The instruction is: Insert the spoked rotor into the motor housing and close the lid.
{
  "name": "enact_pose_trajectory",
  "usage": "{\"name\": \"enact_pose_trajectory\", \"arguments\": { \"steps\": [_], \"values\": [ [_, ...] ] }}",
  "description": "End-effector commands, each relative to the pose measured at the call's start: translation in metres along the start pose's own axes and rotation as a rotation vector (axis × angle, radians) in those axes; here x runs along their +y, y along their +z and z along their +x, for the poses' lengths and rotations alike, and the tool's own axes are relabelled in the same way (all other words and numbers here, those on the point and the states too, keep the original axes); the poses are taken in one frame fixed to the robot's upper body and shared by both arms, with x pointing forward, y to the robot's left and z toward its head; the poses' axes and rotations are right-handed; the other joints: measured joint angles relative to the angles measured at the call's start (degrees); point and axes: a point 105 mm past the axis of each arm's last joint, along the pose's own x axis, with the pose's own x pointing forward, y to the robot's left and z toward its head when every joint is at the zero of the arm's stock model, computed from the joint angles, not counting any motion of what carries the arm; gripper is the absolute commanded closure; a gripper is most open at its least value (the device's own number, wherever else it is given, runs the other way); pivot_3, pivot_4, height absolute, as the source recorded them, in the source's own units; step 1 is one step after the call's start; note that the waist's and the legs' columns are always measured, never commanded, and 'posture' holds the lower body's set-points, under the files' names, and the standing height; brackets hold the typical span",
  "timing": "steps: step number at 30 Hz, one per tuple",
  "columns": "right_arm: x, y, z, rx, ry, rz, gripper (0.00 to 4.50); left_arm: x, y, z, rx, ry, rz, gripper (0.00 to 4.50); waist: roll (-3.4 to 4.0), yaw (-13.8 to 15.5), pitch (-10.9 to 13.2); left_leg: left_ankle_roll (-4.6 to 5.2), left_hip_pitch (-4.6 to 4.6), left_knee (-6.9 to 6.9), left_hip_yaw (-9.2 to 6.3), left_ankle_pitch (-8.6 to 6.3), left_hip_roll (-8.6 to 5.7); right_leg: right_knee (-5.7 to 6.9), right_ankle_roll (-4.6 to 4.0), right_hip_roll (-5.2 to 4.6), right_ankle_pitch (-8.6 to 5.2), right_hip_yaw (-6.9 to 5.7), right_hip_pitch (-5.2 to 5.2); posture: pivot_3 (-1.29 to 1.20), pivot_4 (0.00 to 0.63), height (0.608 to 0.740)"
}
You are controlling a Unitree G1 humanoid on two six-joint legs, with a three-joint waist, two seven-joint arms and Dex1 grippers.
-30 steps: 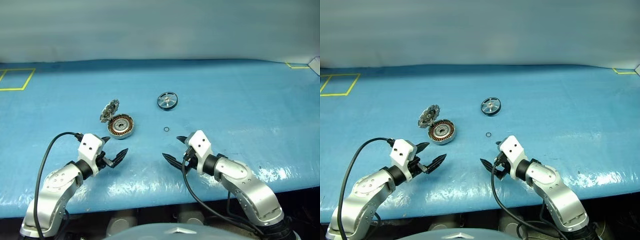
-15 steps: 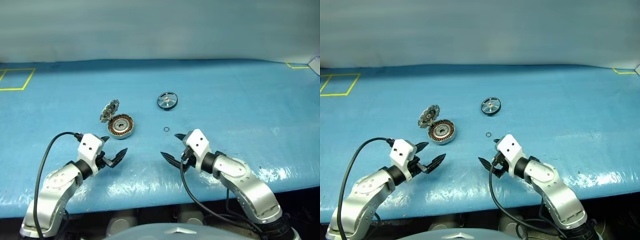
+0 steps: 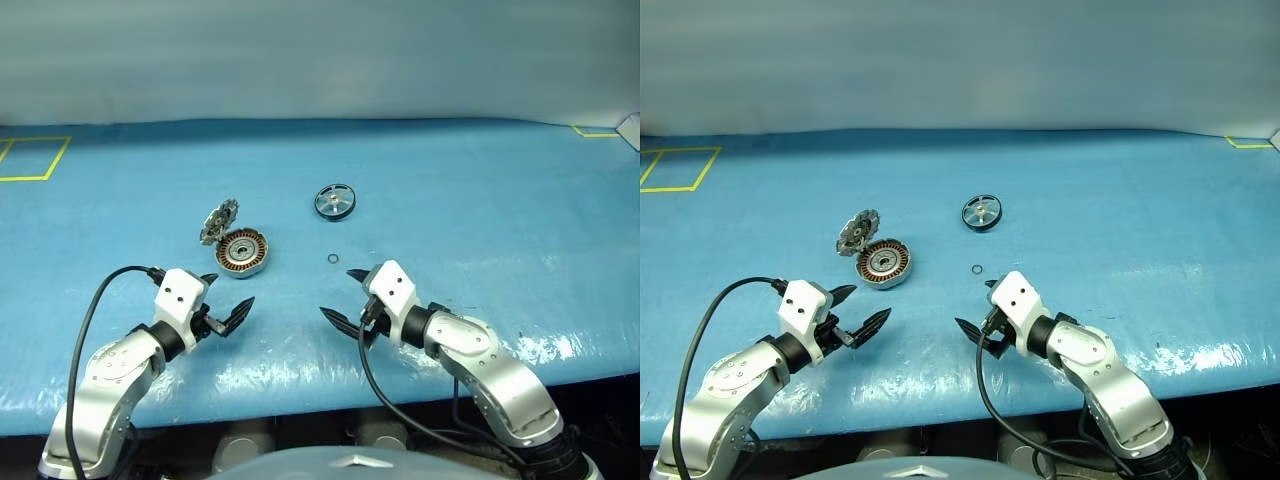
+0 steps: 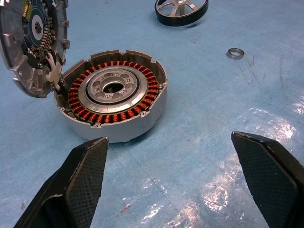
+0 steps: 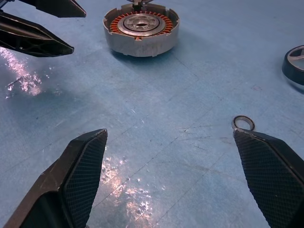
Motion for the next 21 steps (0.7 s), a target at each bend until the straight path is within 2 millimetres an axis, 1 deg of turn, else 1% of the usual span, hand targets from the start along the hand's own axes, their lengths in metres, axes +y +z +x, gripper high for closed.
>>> {"name": "enact_pose_trajectory", "arguments": {
  "steps": [1, 5, 7, 10, 13, 16, 21],
  "values": [
    [0.001, 0.010, 0.001, -0.023, 0.028, -0.058, 0.02, -0.001, 0.013, -0.004, -0.057, 0.011, 0.035, 0.00, 0.00, 0.00, 0.00, 0.00, 0.00, 0.00, 0.00, 0.00, 0.00, 0.00, 0.00, 0.00, 0.00, 0.00, 0.00, 0.00, 0.150, 0.740],
    [0.000, 0.011, 0.008, 0.001, 0.083, -0.114, 0.02, -0.002, 0.011, -0.004, -0.058, 0.011, 0.023, 0.00, -0.01, -0.02, 0.00, 0.00, 0.00, 0.01, 0.01, 0.00, -0.01, 0.00, 0.00, 0.00, 0.00, -0.01, 0.01, 0.00, 0.150, 0.740],
    [-0.003, 0.016, 0.014, 0.004, 0.120, -0.151, 0.02, -0.003, 0.011, -0.004, -0.062, 0.008, 0.017, 0.00, -0.01, -0.08, 0.00, 0.00, 0.01, 0.01, 0.01, 0.00, -0.01, 0.00, 0.00, 0.01, 0.00, -0.01, 0.01, 0.00, 0.150, 0.740],
    [-0.002, 0.024, 0.023, 0.005, 0.226, -0.229, 0.02, -0.004, 0.011, -0.005, -0.069, 0.016, 0.020, 0.00, -0.01, -0.15, 0.00, 0.00, 0.02, 0.03, 0.02, 0.00, -0.03, 0.00, 0.01, 0.01, 0.01, -0.02, 0.02, 0.00, 0.150, 0.740],
    [-0.003, 0.034, 0.035, 0.028, 0.347, -0.365, 0.02, -0.007, 0.009, -0.008, -0.084, 0.022, 0.015, 0.00, -0.02, -0.31, 0.01, 0.01, 0.01, 0.02, 0.01, 0.00, -0.03, -0.01, 0.01, 0.01, 0.01, -0.04, 0.02, 0.00, 0.150, 0.740],
    [-0.006, 0.044, 0.046, 0.058, 0.429, -0.502, 0.02, -0.010, 0.007, -0.012, -0.096, 0.028, 0.006, 0.00, -0.03, -0.45, 0.02, 0.01, 0.01, 0.02, 0.02, 0.00, -0.04, -0.02, 0.01, 0.01, 0.02, -0.04, 0.01, 0.00, 0.150, 0.740],
    [-0.011, 0.060, 0.076, 0.135, 0.544, -0.809, 0.02, -0.016, -0.003, -0.021, -0.098, 0.064, 0.019, 0.00, -0.03, -0.72, 0.02, 0.00, 0.02, 0.01, 0.07, 0.00, -0.05, -0.01, 0.01, 0.03, 0.03, -0.03, 0.00, 0.00, 0.150, 0.740]
  ]
}}
